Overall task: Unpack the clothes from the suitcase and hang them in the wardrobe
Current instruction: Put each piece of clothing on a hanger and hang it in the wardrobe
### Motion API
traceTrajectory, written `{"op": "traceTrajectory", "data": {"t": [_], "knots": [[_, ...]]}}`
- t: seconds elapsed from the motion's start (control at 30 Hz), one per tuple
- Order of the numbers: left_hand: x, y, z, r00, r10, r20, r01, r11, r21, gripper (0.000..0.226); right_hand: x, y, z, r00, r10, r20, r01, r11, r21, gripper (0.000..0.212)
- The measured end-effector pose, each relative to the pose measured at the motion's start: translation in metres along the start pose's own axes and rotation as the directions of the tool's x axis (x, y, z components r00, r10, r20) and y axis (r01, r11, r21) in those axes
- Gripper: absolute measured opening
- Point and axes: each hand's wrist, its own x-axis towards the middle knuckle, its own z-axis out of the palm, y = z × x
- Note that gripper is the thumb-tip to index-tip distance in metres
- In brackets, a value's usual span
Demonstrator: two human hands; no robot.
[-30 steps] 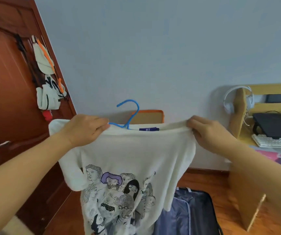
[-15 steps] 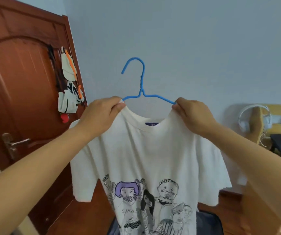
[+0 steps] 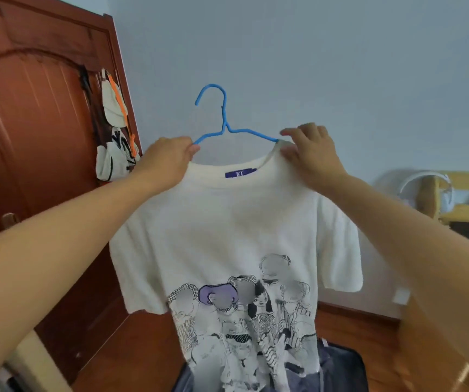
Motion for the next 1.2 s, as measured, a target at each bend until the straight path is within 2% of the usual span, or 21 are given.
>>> {"op": "traceTrajectory", "data": {"t": [0.07, 0.13, 0.2, 0.27, 0.33, 0.4, 0.47, 0.53, 0.6, 0.7, 0.77, 0.83, 0.87, 0.9, 0.93, 0.97, 1.03, 1.07, 1.1, 1.17, 1.2], "knots": [[0.015, -0.008, 0.005, 0.997, -0.007, -0.076, 0.013, 0.997, 0.078, 0.040, -0.041, 0.002, 0.027, 0.991, 0.104, -0.079, -0.099, 0.993, 0.069, 0.053], [0.026, -0.011, 0.006, 0.989, 0.014, -0.146, 0.004, 0.992, 0.126, 0.040, -0.112, -0.009, 0.064, 0.984, 0.169, -0.050, -0.156, 0.969, 0.193, 0.052], [0.034, -0.009, 0.003, 0.983, 0.031, -0.180, -0.006, 0.990, 0.141, 0.038, -0.184, -0.024, 0.104, 0.967, 0.166, 0.195, -0.208, 0.953, 0.222, 0.056], [0.039, -0.006, -0.001, 0.981, 0.044, -0.191, -0.017, 0.990, 0.141, 0.034, -0.228, -0.027, 0.139, 0.825, 0.158, 0.543, -0.284, 0.946, 0.157, 0.068], [0.043, 0.000, -0.009, 0.975, 0.063, -0.215, -0.033, 0.989, 0.142, 0.032, -0.232, -0.029, 0.158, 0.684, 0.183, 0.706, -0.381, 0.915, 0.132, 0.076], [0.049, 0.007, -0.020, 0.966, 0.102, -0.240, -0.058, 0.982, 0.182, 0.033, -0.203, -0.033, 0.160, 0.749, 0.195, 0.633, -0.398, 0.896, 0.195, 0.073], [0.060, 0.014, -0.040, 0.950, 0.132, -0.282, -0.068, 0.972, 0.226, 0.033, -0.156, -0.042, 0.153, 0.880, 0.191, 0.434, -0.339, 0.894, 0.293, 0.067], [0.078, 0.018, -0.066, 0.928, 0.120, -0.353, -0.030, 0.967, 0.251, 0.034, -0.108, -0.055, 0.140, 0.953, 0.202, 0.227, -0.282, 0.864, 0.416, 0.065], [0.098, 0.019, -0.100, 0.897, 0.084, -0.434, 0.045, 0.959, 0.279, 0.033, -0.070, -0.068, 0.133, 0.965, 0.253, 0.070, -0.253, 0.825, 0.506, 0.062], [0.122, 0.017, -0.153, 0.847, 0.018, -0.531, 0.152, 0.950, 0.274, 0.032, -0.030, -0.082, 0.131, 0.924, 0.377, -0.057, -0.270, 0.753, 0.601, 0.061], [0.132, 0.015, -0.185, 0.808, -0.007, -0.589, 0.198, 0.945, 0.260, 0.032, -0.017, -0.086, 0.131, 0.873, 0.441, -0.206, -0.256, 0.776, 0.577, 0.059], [0.140, 0.010, -0.214, 0.770, -0.045, -0.636, 0.253, 0.937, 0.240, 0.031, -0.021, -0.069, 0.147, 0.876, 0.425, -0.228, -0.295, 0.847, 0.443, 0.056], [0.141, 0.006, -0.227, 0.751, -0.069, -0.657, 0.284, 0.931, 0.227, 0.030, -0.032, -0.061, 0.164, 0.923, 0.381, -0.059, -0.344, 0.883, 0.320, 0.057], [0.140, 0.000, -0.237, 0.738, -0.092, -0.669, 0.314, 0.924, 0.220, 0.029, -0.052, -0.057, 0.178, 0.912, 0.331, 0.241, -0.376, 0.910, 0.173, 0.058], [0.138, -0.006, -0.241, 0.734, -0.118, -0.669, 0.339, 0.917, 0.210, 0.029, -0.079, -0.053, 0.191, 0.794, 0.308, 0.524, -0.379, 0.925, 0.032, 0.057], [0.139, -0.011, -0.243, 0.736, -0.137, -0.663, 0.358, 0.910, 0.209, 0.029, -0.098, -0.047, 0.197, 0.691, 0.280, 0.667, -0.317, 0.946, -0.068, 0.054], [0.133, -0.022, -0.235, 0.757, -0.167, -0.632, 0.379, 0.900, 0.215, 0.032, -0.111, -0.039, 0.185, 0.606, 0.205, 0.769, -0.187, 0.976, -0.113, 0.042], [0.128, -0.028, -0.228, 0.766, -0.176, -0.618, 0.380, 0.899, 0.215, 0.032, -0.102, -0.038, 0.173, 0.608, 0.203, 0.767, -0.186, 0.976, -0.111, 0.037], [0.126, -0.033, -0.219, 0.777, -0.181, -0.603, 0.375, 0.903, 0.212, 0.032, -0.083, -0.035, 0.163, 0.667, 0.251, 0.702, -0.235, 0.964, -0.122, 0.034], [0.117, -0.035, -0.202, 0.813, -0.172, -0.556, 0.344, 0.913, 0.221, 0.032, -0.040, -0.041, 0.138, 0.857, 0.339, 0.389, -0.379, 0.925, 0.028, 0.031], [0.114, -0.033, -0.195, 0.826, -0.155, -0.542, 0.325, 0.916, 0.235, 0.033, -0.020, -0.052, 0.129, 0.926, 0.319, 0.201, -0.353, 0.920, 0.167, 0.030]]}}
